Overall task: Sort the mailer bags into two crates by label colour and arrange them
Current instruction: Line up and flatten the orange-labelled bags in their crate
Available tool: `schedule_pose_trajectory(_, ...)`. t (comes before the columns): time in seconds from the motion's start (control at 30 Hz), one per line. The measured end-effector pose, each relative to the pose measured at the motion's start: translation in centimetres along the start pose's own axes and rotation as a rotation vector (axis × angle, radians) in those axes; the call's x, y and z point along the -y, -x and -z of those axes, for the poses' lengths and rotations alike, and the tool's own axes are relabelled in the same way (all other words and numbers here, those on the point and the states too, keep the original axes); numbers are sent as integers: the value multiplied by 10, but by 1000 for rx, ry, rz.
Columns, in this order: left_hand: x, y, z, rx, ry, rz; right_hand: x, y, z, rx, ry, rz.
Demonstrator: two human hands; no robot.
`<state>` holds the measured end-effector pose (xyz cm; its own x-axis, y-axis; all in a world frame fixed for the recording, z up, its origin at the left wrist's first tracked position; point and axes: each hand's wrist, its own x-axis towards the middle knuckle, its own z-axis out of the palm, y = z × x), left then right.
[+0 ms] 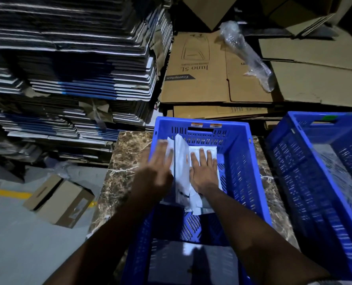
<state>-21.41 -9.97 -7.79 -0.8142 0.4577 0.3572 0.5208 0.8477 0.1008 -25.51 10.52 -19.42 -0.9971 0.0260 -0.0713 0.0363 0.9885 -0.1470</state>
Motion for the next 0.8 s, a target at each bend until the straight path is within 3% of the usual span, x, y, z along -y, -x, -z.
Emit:
schedule_pose_trajectory(0.07,-17,-4,-19,10,-65,-280,1,0,3,52,37,4)
schedule_pose_trajectory(0.13,-39,-8,-41,129,-157,-344,0,1,4,90,90,20)
schedule_pose_trajectory(0.3,-36,-4,-87,421,-204,47,-8,4,13,32,-50,18)
schedule_pose_trajectory(0.53,-37,-37,-96,214,-7,273,-4,5,28,-103,-78,48)
schedule_pose_trajectory(0.7,-25,-40,-128,199,83,338,-13,5,5,-105,-105,54)
schedule_pose_trajectory(0.8,-23,-25,-138,64,151,295,-19,1,-3,-83,-107,43)
